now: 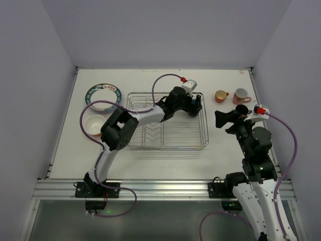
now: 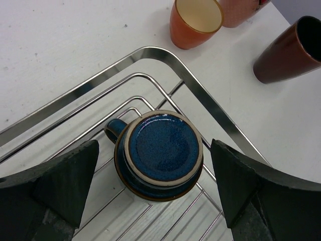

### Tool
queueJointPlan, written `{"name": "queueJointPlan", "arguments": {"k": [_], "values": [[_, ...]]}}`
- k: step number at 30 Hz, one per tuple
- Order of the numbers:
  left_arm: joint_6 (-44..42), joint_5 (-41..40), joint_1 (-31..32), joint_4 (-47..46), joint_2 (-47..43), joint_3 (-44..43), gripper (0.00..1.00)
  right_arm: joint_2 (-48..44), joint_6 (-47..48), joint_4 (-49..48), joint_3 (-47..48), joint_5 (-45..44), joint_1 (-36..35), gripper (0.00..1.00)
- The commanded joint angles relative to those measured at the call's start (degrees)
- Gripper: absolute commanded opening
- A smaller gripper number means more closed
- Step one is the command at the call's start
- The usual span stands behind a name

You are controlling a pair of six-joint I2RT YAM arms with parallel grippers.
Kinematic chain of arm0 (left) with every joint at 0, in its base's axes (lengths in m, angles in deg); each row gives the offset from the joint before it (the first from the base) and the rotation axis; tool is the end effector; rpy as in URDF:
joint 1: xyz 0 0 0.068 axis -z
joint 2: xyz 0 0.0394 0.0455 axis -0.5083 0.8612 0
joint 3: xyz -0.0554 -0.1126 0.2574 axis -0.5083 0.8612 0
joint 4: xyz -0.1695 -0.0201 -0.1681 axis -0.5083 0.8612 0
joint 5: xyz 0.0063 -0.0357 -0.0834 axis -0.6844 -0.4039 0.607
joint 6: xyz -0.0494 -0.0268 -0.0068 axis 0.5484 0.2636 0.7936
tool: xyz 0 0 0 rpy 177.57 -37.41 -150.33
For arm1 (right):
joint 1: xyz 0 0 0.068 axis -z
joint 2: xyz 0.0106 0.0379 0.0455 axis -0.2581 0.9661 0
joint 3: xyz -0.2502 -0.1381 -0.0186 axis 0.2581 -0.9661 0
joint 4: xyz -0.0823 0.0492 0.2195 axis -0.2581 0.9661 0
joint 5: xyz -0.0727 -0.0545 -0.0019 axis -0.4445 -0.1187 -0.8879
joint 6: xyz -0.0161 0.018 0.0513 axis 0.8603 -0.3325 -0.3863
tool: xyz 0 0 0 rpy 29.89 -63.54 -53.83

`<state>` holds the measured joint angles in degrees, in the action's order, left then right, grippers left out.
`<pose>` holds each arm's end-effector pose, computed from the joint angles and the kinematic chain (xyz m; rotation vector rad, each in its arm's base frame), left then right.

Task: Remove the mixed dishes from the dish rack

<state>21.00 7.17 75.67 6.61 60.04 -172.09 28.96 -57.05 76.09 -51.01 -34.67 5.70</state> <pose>0.3580 -0.3636 0.2089 0.4887 1.9852 -0.8090 0.0853 0.0126 0.3287 0.2839 1.6268 0.4647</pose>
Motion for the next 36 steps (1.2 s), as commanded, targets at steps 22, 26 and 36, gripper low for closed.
{"name": "queueJointPlan", "arguments": {"k": [22, 26, 36], "values": [[-3.3, -2.4, 0.6, -2.0, 2.7, -3.1, 0.90, 0.3, 0.2, -3.1, -0.3, 1.4, 0.1, 0.99], [-3.7, -3.7, 0.8, -1.8, 2.8, -3.0, 0.93, 0.3, 0.2, -3.1, -0.2, 1.5, 0.1, 0.99], [-4.7, -4.0, 1.1, -2.6, 2.8, -2.7, 0.91, 0.2, 0.3, -3.5, -0.4, 2.9, 0.1, 0.99]]}}
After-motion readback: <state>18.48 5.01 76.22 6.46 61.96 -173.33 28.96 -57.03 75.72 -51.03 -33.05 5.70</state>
